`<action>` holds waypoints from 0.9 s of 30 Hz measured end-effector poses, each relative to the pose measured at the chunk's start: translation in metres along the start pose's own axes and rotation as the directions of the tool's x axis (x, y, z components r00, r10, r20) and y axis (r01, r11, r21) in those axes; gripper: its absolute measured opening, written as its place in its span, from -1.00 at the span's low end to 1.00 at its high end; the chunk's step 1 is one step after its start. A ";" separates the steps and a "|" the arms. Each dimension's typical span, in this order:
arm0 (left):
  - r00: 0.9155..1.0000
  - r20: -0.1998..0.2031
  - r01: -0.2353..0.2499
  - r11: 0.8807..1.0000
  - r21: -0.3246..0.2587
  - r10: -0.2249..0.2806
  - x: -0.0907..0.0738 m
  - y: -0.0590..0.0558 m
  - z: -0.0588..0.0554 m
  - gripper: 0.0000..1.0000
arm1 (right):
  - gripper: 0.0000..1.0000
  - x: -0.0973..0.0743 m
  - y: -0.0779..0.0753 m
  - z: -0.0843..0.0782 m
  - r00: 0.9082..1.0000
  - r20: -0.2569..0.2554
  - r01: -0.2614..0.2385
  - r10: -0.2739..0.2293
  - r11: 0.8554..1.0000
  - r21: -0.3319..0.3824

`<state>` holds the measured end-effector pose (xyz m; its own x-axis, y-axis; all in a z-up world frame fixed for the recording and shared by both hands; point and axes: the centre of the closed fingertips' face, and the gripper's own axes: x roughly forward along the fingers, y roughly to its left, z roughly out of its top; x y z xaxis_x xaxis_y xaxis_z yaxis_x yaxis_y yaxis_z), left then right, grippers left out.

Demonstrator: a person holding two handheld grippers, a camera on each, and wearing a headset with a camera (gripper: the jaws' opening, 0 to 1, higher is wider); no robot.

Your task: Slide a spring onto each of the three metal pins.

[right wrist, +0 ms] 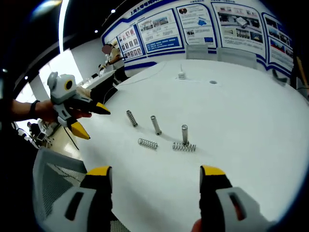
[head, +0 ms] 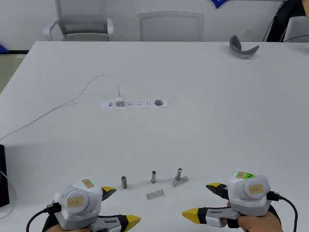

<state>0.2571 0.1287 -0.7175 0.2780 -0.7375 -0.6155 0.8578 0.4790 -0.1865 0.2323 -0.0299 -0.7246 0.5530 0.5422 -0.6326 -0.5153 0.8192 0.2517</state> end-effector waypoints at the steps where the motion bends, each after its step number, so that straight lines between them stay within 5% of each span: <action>1: 1.000 -0.002 0.003 1.000 0.003 -0.003 0.002 -0.001 0.001 0.30 | 0.53 -0.001 0.001 -0.001 1.000 0.000 -0.002 0.002 1.000 -0.001; 18: 0.997 -0.056 0.053 0.996 0.066 -0.050 0.047 -0.007 0.012 0.13 | 0.63 -0.012 0.008 -0.016 1.000 -0.011 -0.011 0.012 0.999 0.048; 27: 0.993 -0.102 0.062 0.994 0.090 -0.053 0.071 -0.004 0.008 -0.01 | 0.64 -0.015 0.010 -0.019 1.000 -0.006 -0.015 0.016 0.998 0.068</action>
<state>0.2768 0.0703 -0.7539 0.1866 -0.7097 -0.6793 0.9089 0.3873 -0.1549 0.2066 -0.0334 -0.7271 0.5409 0.5537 -0.6331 -0.4778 0.8218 0.3105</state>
